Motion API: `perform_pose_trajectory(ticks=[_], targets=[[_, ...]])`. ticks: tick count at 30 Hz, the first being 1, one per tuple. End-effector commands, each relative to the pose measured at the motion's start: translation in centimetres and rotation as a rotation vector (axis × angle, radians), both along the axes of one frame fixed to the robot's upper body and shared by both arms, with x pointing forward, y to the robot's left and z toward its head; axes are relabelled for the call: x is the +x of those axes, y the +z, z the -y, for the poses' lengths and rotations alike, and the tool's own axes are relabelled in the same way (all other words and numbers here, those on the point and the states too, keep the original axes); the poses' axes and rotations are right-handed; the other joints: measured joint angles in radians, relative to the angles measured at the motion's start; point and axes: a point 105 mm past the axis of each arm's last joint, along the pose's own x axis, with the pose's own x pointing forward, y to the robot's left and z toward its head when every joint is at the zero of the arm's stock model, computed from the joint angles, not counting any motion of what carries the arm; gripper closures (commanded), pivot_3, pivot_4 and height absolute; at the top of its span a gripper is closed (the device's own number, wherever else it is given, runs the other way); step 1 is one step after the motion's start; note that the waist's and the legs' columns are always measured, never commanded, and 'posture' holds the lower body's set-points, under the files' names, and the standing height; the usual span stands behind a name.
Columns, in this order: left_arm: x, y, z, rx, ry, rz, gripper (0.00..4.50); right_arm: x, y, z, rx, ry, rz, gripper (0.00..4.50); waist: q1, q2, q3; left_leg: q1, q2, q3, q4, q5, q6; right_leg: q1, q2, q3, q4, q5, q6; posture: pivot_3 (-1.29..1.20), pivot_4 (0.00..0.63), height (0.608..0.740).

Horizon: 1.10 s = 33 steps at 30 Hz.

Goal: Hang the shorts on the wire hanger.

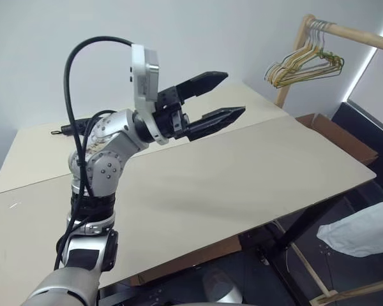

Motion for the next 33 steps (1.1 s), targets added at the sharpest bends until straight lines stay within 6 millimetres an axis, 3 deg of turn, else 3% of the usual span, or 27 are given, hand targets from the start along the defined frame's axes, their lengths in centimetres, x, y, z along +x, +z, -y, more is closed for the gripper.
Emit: perform_pose_trajectory(ticks=[1, 6, 10, 13, 18, 21, 24, 28, 33], targets=[[-0.4, 1.0, -0.2, -0.018, -0.011, 0.039, 0.0, -0.2, 4.1, -2.5, -0.188, 0.051, 0.148, 0.02, -0.003, 0.0, 0.0, 0.0, 0.0, 0.0, 0.0, 0.0, 0.0, 0.0, 0.0, 0.001, 0.0, 0.0, 0.0, -0.6, 0.0, 0.74], [0.4, 0.6, -0.5, 0.007, 0.005, 0.035, 0.0, -0.6, 7.5, -9.9, -0.407, 0.333, 0.485, 0.02, -0.008, 0.004, -0.003, 0.001, 0.001, 0.0, 0.001, 0.0, 0.0, -0.001, 0.0, 0.003, 0.003, 0.0, 0.001, -0.6, 0.0, 0.74], [1.9, 0.2, -1.3, 0.014, 0.075, 0.049, 0.0, -0.5, 10.1, -17.3, -0.553, 0.686, 0.562, 0.02, -0.001, 0.005, -0.003, 0.002, 0.0, 0.0, 0.001, 0.0, 0.0, -0.002, 0.0, 0.004, 0.006, 0.0, 0.002, -0.58, 0.0, 0.74], [3.7, -0.3, -2.5, 0.021, 0.175, 0.04, 0.0, 0.7, 10.9, -22.1, -0.596, 0.966, 0.559, 0.02, -0.001, 0.003, -0.004, 0.001, 0.0, 0.0, 0.001, 0.0, 0.0, -0.003, 0.0, 0.004, 0.006, 0.0, 0.002, -0.55, 0.0, 0.74], [4.2, -2.1, -4.5, 0.088, 0.286, 0.059, 0.0, 4.8, 8.4, -27.9, -0.578, 1.372, 0.385, 0.02, 0.003, 0.0, -0.006, 0.001, 0.001, -0.001, 0.001, 0.0, 0.0, -0.005, 0.0, 0.005, 0.006, 0.0, 0.002, -0.5, 0.0, 0.74], [4.4, -5.0, -6.6, 0.251, 0.389, 0.03, 0.0, 8.2, 4.8, -31.5, -0.539, 1.603, 0.269, 0.02, 0.008, -0.001, -0.006, 0.002, 0.001, -0.001, 0.0, 0.0, 0.0, -0.007, 0.0, 0.006, 0.007, 0.0, 0.002, -0.43, 0.0, 0.74], [4.2, -7.1, -8.9, 0.367, 0.485, 0.023, 0.0, 10.3, 1.8, -34.3, -0.459, 1.825, 0.16, 0.02, 0.044, -0.002, -0.005, 0.001, 0.0, -0.001, -0.001, 0.0, 0.0, -0.011, 0.0, 0.008, 0.014, 0.0, 0.002, -0.37, 0.0, 0.74], [3.0, -8.6, -11.1, 0.463, 0.548, 0.007, 0.0, 11.5, -0.2, -36.7, -0.432, 2.027, 0.057, 0.02, 0.122, -0.001, -0.003, -0.003, 0.0, -0.001, -0.003, 0.001, 0.0, -0.023, 0.0, 0.009, 0.02, 0.001, -0.003, -0.3, 0.0, 0.74], [0.8, -9.9, -12.0, 0.522, 0.545, -0.011, 0.0, 12.6, -1.5, -37.9, -0.427, 2.139, -0.025, 0.02, 0.225, 0.0, -0.003, -0.017, 0.0, -0.001, -0.003, 0.003, 0.001, -0.047, 0.001, 0.007, 0.035, 0.004, -0.008, -0.25, 0.0, 0.74]])
